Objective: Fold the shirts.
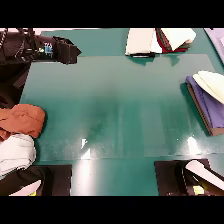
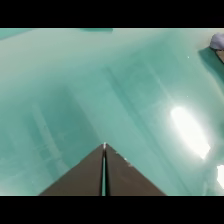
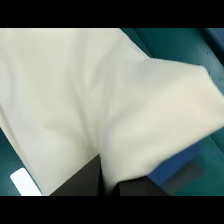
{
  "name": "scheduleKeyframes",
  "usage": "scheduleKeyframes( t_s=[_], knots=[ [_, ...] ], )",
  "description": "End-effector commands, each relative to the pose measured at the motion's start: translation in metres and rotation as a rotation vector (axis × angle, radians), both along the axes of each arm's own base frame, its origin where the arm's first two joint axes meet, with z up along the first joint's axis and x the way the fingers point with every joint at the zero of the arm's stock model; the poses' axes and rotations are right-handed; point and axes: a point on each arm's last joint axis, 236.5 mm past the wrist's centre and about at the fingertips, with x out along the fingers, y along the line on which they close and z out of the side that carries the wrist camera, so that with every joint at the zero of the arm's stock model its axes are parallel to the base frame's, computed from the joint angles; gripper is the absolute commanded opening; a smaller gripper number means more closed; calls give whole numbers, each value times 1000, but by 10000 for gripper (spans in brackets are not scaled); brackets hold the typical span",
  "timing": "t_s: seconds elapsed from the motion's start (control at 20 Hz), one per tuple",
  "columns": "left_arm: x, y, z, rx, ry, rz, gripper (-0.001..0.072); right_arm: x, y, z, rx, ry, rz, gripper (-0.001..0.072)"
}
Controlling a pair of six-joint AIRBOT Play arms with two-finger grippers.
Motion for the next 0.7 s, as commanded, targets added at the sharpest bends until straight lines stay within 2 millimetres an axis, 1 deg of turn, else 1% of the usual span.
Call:
scheduleKeyframes(
  t_s=[0.0,0.05,0.1,0.15,0.2,0.25,0.3,0.35,0.4,0.45,0.5,0.55,0.6,0.65],
  knots=[
    [-1,0,-3,11,8,-6,23,-38,8,-33,53,56,-63,32],
    [-2,0,-4,13,11,-6,24,-47,8,-38,64,62,-86,173],
    [-2,0,-4,15,13,-7,23,-56,6,-43,72,65,-113,354],
    [-2,0,-4,15,14,-8,23,-63,4,-44,76,64,-136,459],
    [-2,0,-4,15,14,-7,23,-67,1,-41,73,56,-153,478],
    [-2,0,-4,15,14,-7,23,-67,-1,-33,60,40,-159,478],
    [-2,1,-4,15,14,-7,23,-59,-1,-19,41,3,-151,478],
    [-2,1,-4,15,15,-7,23,-43,1,-1,26,-62,-132,478],
    [-2,0,-4,15,14,-7,24,-19,8,22,20,-149,-95,477],
    [-2,1,-4,15,14,-7,24,8,23,42,37,-237,-42,478],
    [-2,1,-4,15,14,-7,24,37,48,63,71,-324,35,477],
    [-2,0,-3,12,10,-6,24,62,77,79,110,-387,118,477],
    [-1,0,-2,9,5,-4,24,85,112,91,150,-432,214,477],
    [-1,0,-1,7,2,-4,24,101,146,97,178,-448,308,477]
  ],
)
